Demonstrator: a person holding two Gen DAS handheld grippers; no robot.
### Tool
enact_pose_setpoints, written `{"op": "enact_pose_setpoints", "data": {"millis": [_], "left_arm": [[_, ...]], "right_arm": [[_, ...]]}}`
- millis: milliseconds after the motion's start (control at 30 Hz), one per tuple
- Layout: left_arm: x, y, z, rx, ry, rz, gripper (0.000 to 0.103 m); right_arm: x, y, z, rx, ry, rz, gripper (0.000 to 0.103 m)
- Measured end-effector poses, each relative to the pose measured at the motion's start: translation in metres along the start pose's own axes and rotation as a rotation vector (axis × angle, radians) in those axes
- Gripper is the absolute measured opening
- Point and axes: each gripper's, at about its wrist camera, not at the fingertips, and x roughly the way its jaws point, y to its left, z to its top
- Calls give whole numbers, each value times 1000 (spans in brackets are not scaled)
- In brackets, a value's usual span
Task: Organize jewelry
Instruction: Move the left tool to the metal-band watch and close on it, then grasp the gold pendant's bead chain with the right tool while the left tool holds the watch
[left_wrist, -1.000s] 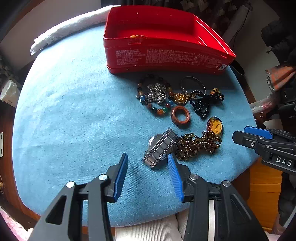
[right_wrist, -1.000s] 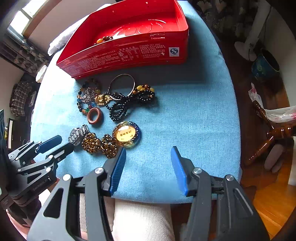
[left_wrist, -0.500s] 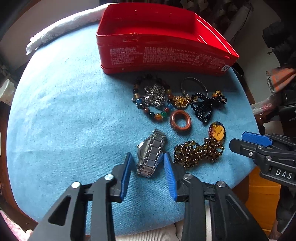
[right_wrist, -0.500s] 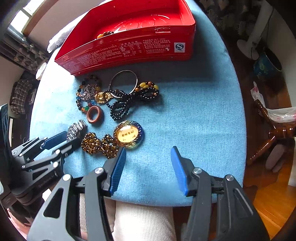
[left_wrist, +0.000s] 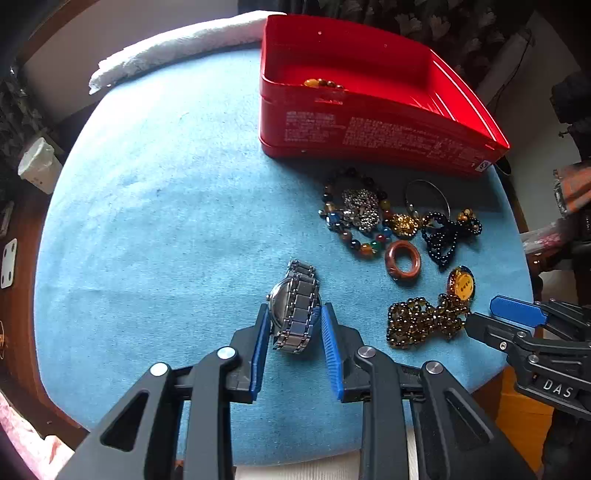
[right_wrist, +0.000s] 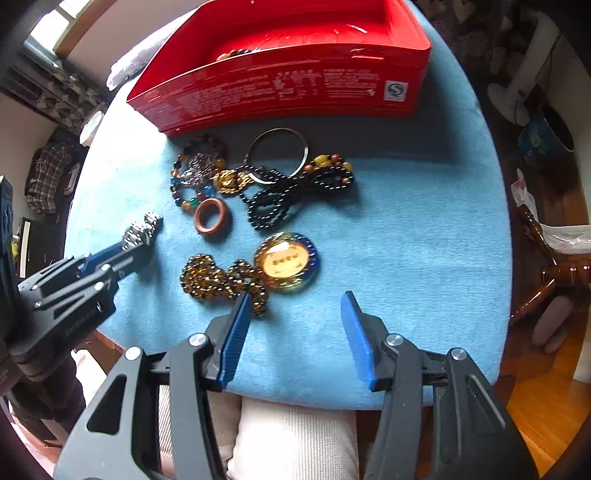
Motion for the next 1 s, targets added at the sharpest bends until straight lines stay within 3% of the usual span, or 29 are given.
{"op": "enact_pose_setpoints", "data": {"millis": [500,600,700,800,833,1000], "left_arm": [[1,21,-10,-25,19,18,28],[0,23,-11,-25,20,17,28],[0,24,-12,-27,20,13,28],[1,24,-12,-29,19,9,28],[2,24,-12,-29,19,8,28],[3,18,-11,-23,20,9,28]], "right_arm": [[10,22,6,-27,36,0,43],[15,22,6,-24,46,6,38],[16,26,8,-20,52,42,20],[14,23,6,-19,47,46,15],[13,22,7,-14,45,36,5],[9,-3,6,45,37,5,5]]}}
